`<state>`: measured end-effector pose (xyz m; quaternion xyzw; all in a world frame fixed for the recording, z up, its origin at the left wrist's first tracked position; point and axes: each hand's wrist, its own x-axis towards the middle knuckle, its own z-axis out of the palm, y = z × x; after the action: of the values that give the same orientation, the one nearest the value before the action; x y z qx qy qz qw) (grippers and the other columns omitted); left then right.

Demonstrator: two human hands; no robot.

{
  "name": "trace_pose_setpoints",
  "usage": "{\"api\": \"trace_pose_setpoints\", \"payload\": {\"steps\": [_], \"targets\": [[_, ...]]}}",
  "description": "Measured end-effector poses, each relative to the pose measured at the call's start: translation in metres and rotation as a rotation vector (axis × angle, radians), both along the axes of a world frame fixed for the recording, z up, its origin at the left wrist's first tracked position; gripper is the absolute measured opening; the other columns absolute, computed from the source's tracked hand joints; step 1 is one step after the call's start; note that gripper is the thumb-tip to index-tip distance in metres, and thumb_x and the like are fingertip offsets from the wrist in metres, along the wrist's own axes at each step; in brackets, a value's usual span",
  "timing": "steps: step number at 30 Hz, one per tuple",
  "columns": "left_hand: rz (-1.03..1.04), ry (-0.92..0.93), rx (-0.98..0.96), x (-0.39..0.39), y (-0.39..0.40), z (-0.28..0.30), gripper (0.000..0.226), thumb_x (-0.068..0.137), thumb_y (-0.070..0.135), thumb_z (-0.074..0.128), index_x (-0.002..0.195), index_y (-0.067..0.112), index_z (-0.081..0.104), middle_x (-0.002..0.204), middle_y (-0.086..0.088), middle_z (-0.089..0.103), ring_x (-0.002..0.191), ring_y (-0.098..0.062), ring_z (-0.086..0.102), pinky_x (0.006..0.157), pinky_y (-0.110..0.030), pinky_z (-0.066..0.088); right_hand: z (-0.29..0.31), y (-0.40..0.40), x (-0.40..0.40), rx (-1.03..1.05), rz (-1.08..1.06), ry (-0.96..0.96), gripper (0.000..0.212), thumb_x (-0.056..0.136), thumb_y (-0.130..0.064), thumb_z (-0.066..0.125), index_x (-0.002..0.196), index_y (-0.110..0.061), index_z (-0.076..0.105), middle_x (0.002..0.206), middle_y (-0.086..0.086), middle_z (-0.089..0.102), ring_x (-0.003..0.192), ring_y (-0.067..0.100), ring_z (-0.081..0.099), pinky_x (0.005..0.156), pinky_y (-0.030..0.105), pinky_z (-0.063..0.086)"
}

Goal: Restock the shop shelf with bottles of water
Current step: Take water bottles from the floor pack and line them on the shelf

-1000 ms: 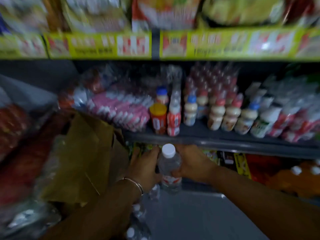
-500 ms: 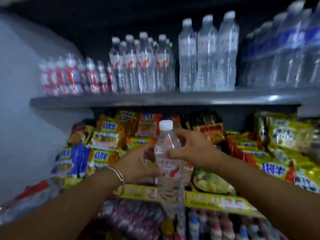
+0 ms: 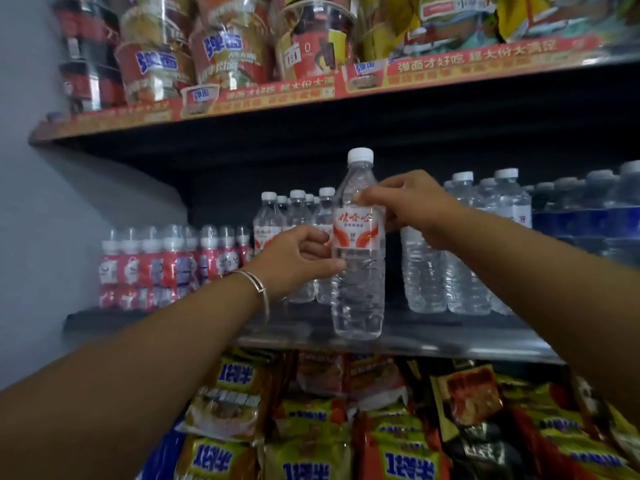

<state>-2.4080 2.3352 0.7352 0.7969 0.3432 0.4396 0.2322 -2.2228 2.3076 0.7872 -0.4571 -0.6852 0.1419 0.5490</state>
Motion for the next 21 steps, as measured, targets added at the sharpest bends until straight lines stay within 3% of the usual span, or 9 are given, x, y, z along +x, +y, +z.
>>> {"api": "trace_pose_setpoints", "payload": {"steps": [2,5,8,10,16,21], "targets": [[0.001,0.010,-0.018,0.001,0.019,0.004,0.045,0.072,0.021,0.077,0.111,0.016,0.055,0.100,0.002,0.063,0.091,-0.008,0.063,0.082,-0.019,0.052,0.013,0.018,-0.002,0.008,-0.040,0.010,0.030,0.081,-0.023,0.071,0.095,0.004,0.069,0.077,0.009,0.071,0.058,0.012,0.067,0.054,0.023,0.054],[0.020,0.033,-0.053,0.010,0.051,0.000,0.038,0.073,0.014,0.077,0.104,0.014,0.055,0.092,0.000,0.062,0.085,-0.011,0.061,0.081,-0.023,0.053,0.022,0.046,-0.003,-0.014,-0.093,0.020,0.032,0.081,-0.022,0.072,0.097,0.005,0.068,0.083,0.013,0.072,0.069,0.021,0.069,0.075,0.040,0.057],[0.046,0.064,-0.061,0.022,0.083,-0.008,0.028,0.074,0.009,0.076,0.091,0.013,0.055,0.076,0.000,0.057,0.076,-0.014,0.057,0.088,-0.037,0.053,0.020,0.070,-0.001,-0.046,-0.123,0.050,0.030,0.081,-0.021,0.072,0.096,0.005,0.065,0.083,0.013,0.071,0.069,0.022,0.069,0.074,0.037,0.057],[0.062,0.079,-0.066,0.029,0.099,-0.014,0.026,0.074,0.008,0.076,0.083,0.017,0.053,0.071,0.002,0.055,0.077,-0.016,0.057,0.090,-0.040,0.052,0.014,0.084,0.000,-0.064,-0.144,0.075,0.022,0.081,-0.019,0.072,0.087,0.000,0.062,0.080,0.012,0.070,0.069,0.022,0.068,0.072,0.035,0.056],[0.149,0.125,-0.011,0.048,0.129,-0.029,0.029,0.073,0.009,0.078,0.072,0.018,0.050,0.086,-0.010,0.063,0.093,-0.028,0.063,0.088,-0.042,0.052,-0.003,0.114,0.007,-0.090,-0.184,0.131,0.020,0.083,-0.016,0.071,0.079,-0.009,0.052,0.079,0.008,0.066,0.069,0.020,0.066,0.076,0.038,0.056],[0.218,0.167,0.052,0.056,0.139,-0.034,0.025,0.076,0.016,0.076,0.090,0.006,0.058,0.095,-0.013,0.066,0.091,-0.025,0.063,0.085,-0.038,0.052,-0.008,0.124,0.008,-0.086,-0.190,0.114,0.022,0.084,-0.026,0.069,0.079,-0.012,0.053,0.086,0.009,0.068,0.084,0.025,0.069,0.085,0.043,0.055]]}}
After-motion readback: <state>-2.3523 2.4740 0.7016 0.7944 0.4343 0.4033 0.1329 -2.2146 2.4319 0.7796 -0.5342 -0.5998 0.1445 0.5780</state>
